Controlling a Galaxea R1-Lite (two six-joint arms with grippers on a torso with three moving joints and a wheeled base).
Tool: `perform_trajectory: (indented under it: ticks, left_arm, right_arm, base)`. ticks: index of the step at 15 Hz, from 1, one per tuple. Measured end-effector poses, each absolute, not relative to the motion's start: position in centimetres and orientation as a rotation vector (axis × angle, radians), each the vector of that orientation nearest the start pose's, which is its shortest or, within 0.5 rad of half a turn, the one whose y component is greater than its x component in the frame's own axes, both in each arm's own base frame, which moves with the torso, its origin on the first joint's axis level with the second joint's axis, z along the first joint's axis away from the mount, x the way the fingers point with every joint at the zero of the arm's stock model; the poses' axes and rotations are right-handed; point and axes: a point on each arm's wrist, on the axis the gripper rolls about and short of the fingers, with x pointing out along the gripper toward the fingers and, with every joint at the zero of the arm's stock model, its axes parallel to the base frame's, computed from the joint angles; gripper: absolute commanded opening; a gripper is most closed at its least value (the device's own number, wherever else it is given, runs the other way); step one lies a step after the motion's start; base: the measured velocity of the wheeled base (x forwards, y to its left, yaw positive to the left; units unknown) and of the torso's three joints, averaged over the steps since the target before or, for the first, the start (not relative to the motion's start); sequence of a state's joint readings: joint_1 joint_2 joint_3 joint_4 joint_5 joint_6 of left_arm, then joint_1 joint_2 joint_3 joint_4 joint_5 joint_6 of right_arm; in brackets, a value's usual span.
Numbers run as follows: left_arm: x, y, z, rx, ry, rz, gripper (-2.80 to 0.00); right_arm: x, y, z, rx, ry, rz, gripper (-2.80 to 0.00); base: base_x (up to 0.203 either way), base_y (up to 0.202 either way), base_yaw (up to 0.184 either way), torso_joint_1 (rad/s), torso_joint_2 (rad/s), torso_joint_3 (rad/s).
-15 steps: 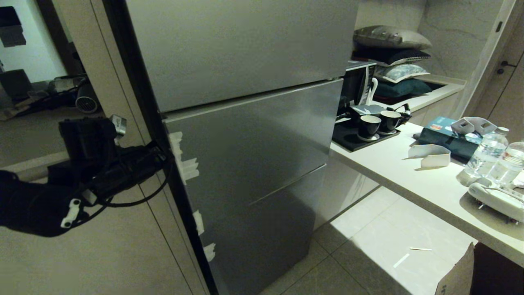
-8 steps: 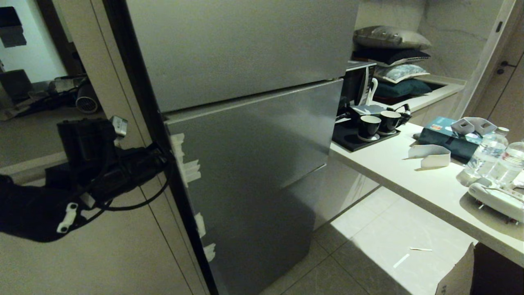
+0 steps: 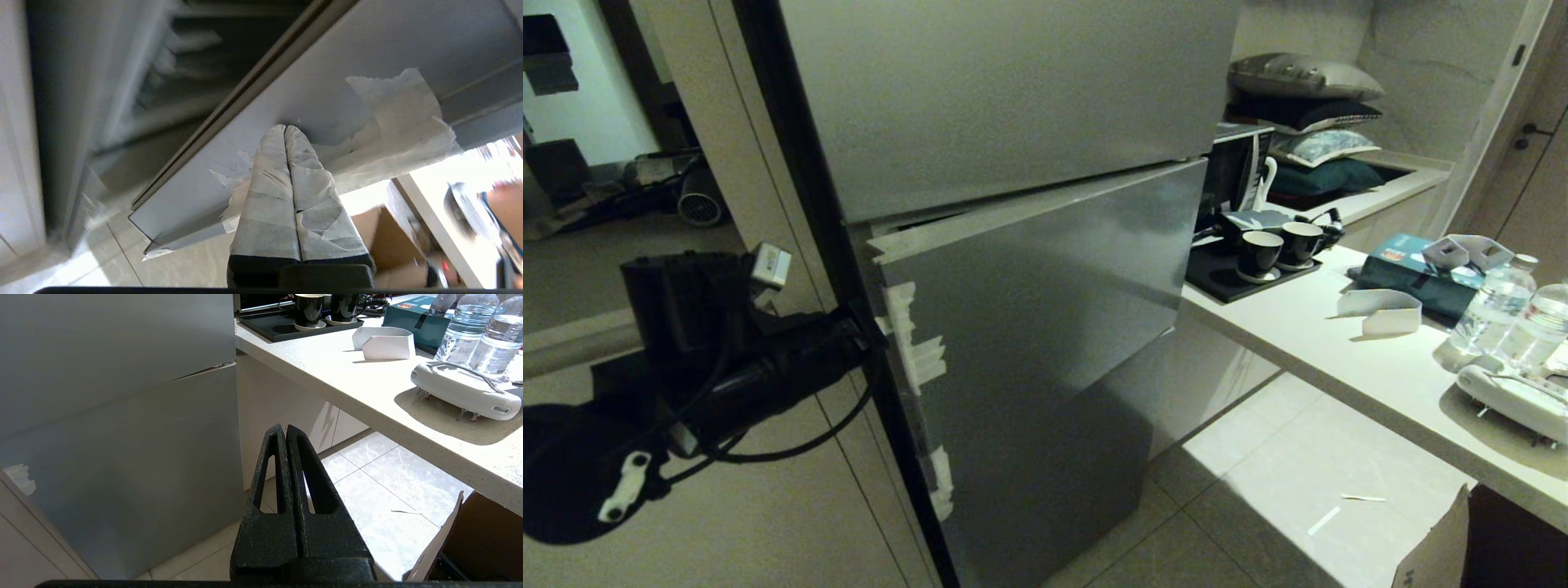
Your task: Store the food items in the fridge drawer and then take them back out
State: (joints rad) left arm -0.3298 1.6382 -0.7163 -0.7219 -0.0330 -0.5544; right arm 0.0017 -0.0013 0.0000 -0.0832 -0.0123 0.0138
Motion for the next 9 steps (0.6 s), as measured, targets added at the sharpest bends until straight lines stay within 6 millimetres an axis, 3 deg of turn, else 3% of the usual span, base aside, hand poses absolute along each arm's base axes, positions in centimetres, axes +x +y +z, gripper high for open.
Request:
perform_trajectory:
  ticks: [9]
  left_arm:
    - [23.7,-13.0,17.6,-0.496,0.320,-0.471,-2.80]
  right_arm:
    - [-2.3,0.0,8.4,0.014,-0.085,-0.009,-2.80]
  base:
    - [0.000,0.000,0.000,0.000,0.00,0.000]
